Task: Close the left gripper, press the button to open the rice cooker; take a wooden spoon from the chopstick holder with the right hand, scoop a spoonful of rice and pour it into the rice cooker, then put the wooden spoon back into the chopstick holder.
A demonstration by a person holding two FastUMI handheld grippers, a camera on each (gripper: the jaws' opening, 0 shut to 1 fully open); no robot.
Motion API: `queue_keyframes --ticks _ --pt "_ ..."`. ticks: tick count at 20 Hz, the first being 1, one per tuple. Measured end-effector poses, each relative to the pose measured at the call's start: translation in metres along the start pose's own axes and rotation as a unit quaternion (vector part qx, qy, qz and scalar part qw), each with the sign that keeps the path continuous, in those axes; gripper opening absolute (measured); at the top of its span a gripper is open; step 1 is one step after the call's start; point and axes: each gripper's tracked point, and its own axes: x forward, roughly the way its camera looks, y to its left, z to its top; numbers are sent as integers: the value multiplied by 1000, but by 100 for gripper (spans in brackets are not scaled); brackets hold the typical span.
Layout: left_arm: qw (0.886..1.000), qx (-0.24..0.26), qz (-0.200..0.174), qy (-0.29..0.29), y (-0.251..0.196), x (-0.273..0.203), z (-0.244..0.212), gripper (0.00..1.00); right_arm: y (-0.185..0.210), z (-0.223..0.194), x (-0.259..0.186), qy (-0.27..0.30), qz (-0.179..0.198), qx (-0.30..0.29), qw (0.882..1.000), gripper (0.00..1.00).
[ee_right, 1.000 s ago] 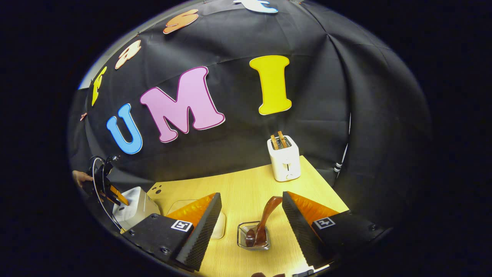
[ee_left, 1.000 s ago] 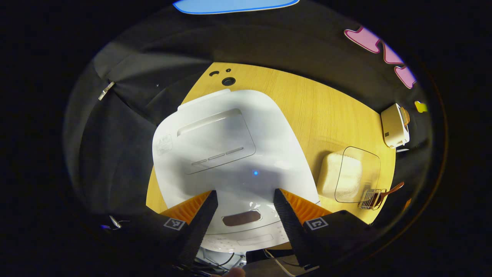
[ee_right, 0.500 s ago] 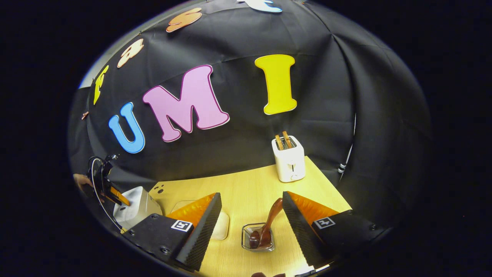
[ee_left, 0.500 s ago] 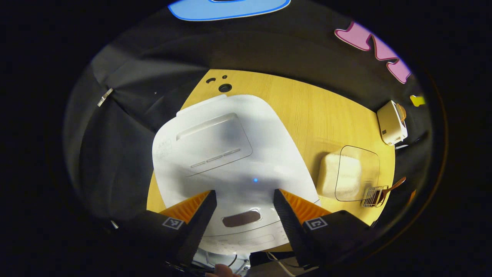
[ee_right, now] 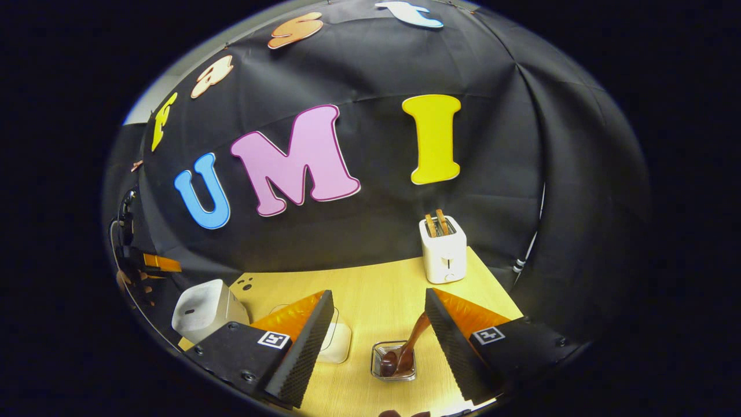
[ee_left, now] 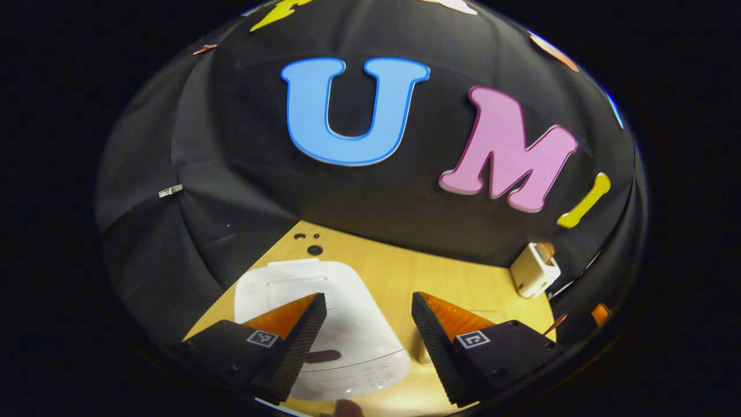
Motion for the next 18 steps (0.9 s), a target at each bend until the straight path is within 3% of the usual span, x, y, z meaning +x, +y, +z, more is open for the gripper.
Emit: queue_keyframes --ticks 4,5,6,10,14,18 --pt "997 -22 -61 -51 -32 -29 2 95 15 12 -6 -14 10 -22 1000 98" --pt "995 -20 -74 -63 -41 -37 3 91 20 15 -8 -17 13 -28 999 98" --pt "994 -13 -86 -72 -48 -45 3 95 26 18 -10 -20 17 -32 999 98" --pt "988 23 -122 -91 -72 -71 -8 95 54 30 -18 -34 38 -50 997 98" --pt "987 17 -138 -84 -90 -78 -21 95 71 30 -21 -40 49 -55 996 98" --pt "988 18 -131 -78 -87 -75 -29 96 75 25 -25 -35 49 -57 997 98"
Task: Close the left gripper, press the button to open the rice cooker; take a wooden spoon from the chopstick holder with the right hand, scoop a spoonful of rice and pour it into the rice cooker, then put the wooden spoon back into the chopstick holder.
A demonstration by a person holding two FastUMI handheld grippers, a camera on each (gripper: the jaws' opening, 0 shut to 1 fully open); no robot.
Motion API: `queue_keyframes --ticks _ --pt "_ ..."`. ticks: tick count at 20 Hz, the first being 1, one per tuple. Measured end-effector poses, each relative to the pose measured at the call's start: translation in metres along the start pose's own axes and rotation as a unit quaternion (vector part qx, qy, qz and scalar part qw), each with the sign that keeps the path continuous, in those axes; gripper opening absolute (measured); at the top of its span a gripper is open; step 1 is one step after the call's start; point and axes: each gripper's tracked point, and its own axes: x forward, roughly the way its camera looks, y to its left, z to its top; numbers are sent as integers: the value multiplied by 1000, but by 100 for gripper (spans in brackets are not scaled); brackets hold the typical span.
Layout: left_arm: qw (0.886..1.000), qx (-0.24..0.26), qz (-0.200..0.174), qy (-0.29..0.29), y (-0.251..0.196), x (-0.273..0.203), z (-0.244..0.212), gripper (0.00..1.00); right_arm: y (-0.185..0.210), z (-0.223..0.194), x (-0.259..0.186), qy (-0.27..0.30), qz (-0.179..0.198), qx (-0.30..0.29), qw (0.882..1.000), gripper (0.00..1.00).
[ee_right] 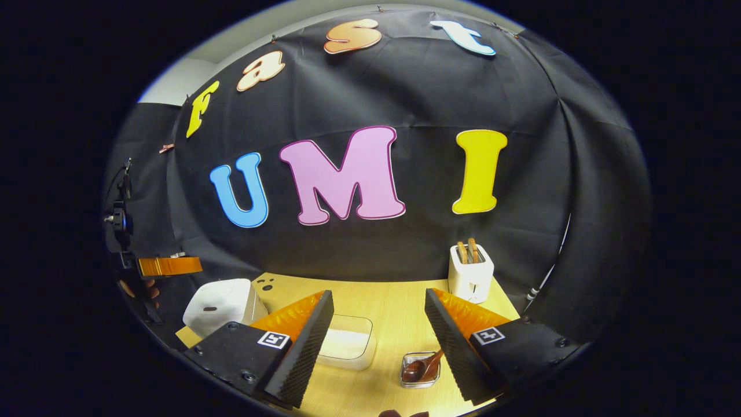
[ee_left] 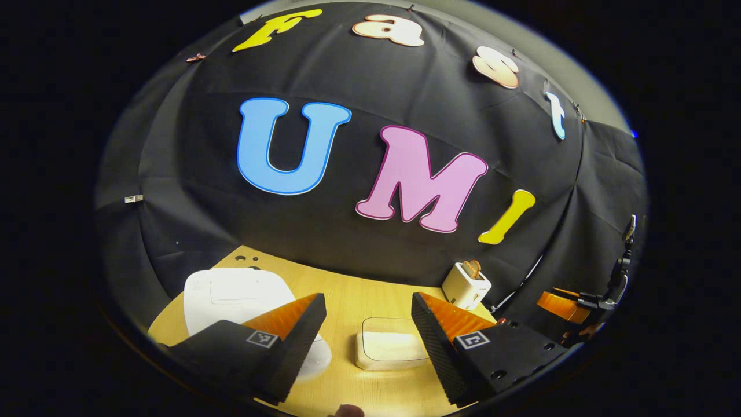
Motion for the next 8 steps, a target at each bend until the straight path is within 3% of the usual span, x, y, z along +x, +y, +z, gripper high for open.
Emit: queue_keyframes --ticks 8 --pt "1000 10 4 6 3 1 -3 96 15 -5 12 16 18 14 1000 98"
